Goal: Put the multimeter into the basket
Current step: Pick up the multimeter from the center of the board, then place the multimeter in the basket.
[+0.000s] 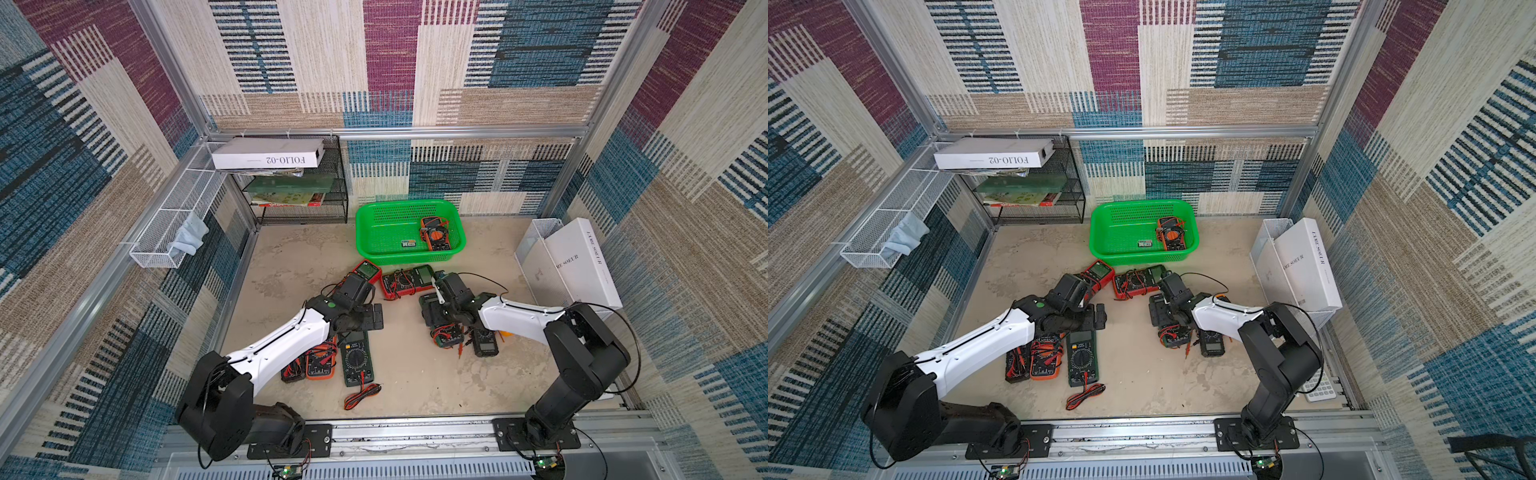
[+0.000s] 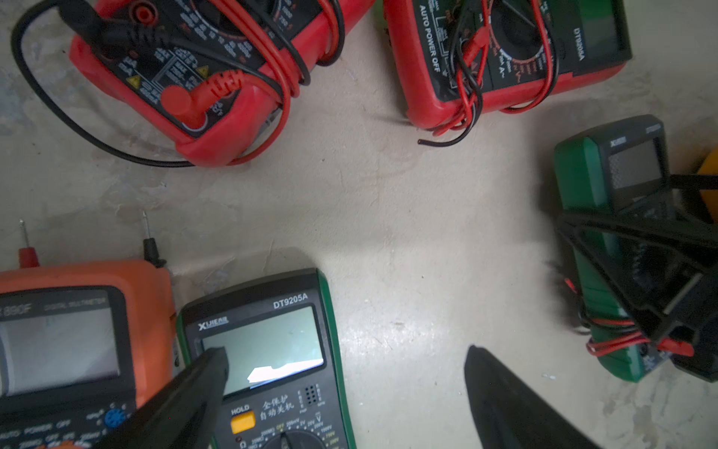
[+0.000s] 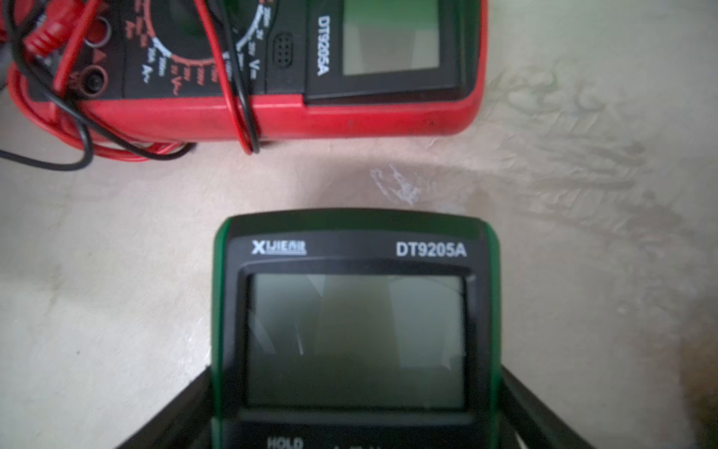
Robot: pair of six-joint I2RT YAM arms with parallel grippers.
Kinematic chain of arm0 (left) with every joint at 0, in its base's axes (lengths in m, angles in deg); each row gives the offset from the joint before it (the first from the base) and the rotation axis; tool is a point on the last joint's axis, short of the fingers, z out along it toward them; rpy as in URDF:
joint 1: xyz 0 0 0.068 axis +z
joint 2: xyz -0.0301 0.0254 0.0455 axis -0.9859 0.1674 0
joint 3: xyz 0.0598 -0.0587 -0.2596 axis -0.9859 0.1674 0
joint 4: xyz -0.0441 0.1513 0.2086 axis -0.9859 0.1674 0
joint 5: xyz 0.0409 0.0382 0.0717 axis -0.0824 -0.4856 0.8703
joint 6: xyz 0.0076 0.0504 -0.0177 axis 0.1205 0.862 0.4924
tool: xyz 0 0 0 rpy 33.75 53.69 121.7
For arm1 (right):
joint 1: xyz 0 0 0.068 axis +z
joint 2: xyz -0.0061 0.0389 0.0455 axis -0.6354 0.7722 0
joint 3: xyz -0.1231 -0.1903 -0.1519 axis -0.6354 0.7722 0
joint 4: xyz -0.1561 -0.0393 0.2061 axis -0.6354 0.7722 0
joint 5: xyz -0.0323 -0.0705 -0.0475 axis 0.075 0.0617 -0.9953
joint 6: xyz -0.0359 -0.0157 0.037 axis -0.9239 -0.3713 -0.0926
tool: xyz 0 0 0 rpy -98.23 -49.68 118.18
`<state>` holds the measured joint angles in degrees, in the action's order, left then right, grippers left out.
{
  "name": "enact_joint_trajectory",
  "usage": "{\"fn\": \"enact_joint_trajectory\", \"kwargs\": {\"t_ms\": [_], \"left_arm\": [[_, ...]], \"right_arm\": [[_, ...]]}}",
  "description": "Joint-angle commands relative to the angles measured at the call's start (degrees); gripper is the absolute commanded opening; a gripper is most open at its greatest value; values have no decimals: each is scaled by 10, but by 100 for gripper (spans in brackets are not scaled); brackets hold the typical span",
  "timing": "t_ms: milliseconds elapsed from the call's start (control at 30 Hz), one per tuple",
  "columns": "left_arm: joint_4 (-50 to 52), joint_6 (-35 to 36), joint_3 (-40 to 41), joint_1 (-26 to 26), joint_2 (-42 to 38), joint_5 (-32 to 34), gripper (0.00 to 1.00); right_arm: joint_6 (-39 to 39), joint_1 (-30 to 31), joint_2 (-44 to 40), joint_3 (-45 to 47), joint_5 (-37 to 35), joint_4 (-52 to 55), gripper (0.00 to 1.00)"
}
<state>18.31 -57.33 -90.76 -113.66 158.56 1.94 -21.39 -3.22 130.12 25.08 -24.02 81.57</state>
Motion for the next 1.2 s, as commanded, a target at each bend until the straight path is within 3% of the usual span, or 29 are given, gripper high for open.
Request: {"fn": "enact_joint_trajectory", "kwargs": {"t_ms": [0,233,900,1167], "left_arm": [[-10,-1,-5,0,-3,14,100],[-6,-2,-7,0,-11,16,100],[8,16,-27,0,-48,20,100],[22,27,-31,0,-63,30,100]], "right_arm": [[2,-1,-11,-5,10,0,51],[3,-1,-35,-6,15,9,42],[26,2,-175,-16,13,45,41],[19,2,-182,-67,14,55,41]]}}
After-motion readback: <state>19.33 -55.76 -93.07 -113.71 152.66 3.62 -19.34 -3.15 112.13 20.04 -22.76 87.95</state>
